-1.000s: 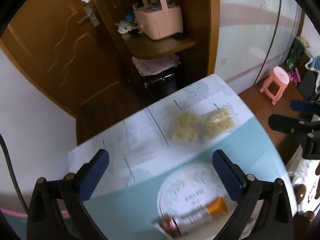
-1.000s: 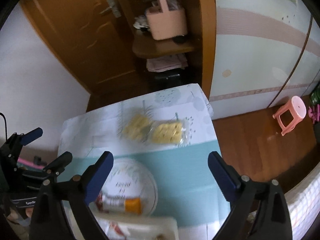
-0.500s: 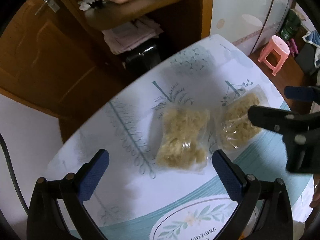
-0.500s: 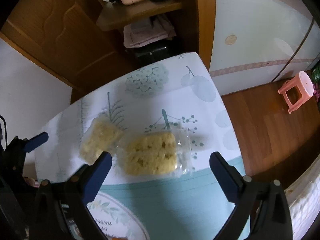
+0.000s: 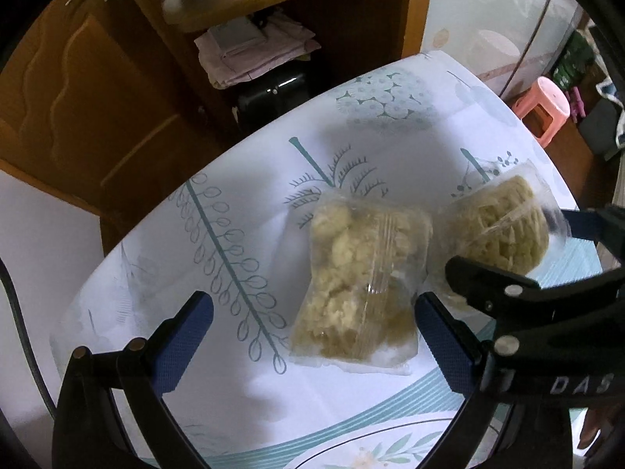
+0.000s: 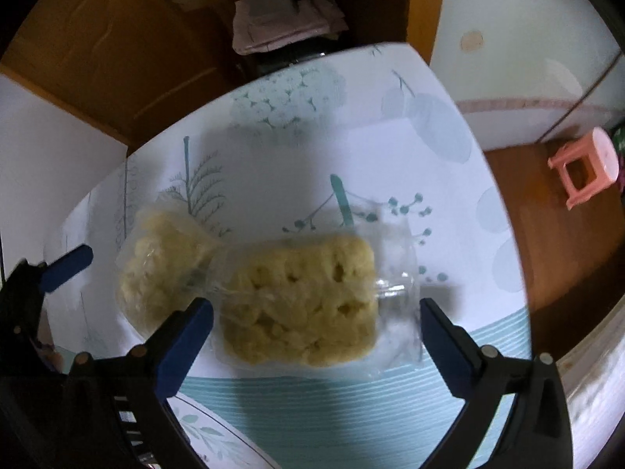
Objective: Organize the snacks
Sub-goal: 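Grasp one clear snack bag with each gripper, then lift both clear snack bags and carry them over the white tray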
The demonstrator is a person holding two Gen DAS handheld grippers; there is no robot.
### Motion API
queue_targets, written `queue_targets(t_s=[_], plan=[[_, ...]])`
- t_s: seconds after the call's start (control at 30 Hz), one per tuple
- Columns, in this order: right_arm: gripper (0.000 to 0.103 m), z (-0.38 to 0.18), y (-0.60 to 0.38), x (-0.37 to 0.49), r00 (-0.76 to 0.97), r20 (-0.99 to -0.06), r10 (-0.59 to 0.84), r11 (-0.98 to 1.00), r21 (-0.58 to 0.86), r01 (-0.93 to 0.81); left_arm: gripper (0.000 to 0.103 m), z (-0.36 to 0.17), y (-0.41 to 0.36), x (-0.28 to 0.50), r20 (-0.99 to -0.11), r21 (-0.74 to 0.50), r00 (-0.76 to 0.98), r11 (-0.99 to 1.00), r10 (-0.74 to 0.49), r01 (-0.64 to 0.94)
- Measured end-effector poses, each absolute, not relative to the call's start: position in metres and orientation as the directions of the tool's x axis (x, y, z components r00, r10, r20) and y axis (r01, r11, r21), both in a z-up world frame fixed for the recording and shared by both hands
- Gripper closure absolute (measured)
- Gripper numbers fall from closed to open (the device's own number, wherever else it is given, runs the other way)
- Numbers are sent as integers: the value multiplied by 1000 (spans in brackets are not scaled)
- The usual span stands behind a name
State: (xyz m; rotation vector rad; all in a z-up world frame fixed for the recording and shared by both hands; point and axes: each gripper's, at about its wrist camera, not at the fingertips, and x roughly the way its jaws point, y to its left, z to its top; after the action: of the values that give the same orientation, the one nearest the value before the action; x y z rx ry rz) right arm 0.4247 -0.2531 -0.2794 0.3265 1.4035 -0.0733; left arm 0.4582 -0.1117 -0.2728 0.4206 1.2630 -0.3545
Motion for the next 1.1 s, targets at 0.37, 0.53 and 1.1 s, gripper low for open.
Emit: queue_targets(t_s=[0.37, 0.53, 1.1], plan=[[25, -273, -255, 418, 199, -966, 164, 947, 211, 241, 60, -274, -103, 449, -952, 57, 294, 889, -89, 454], [37, -271, -266, 400, 219, -956, 197, 926, 255, 280, 61, -259, -93, 435, -951, 70, 301, 898, -72, 435], [40, -118, -241, 287, 416, -817, 400, 884, 463, 59, 62, -77, -17, 287, -875, 51, 462, 922, -144, 385]])
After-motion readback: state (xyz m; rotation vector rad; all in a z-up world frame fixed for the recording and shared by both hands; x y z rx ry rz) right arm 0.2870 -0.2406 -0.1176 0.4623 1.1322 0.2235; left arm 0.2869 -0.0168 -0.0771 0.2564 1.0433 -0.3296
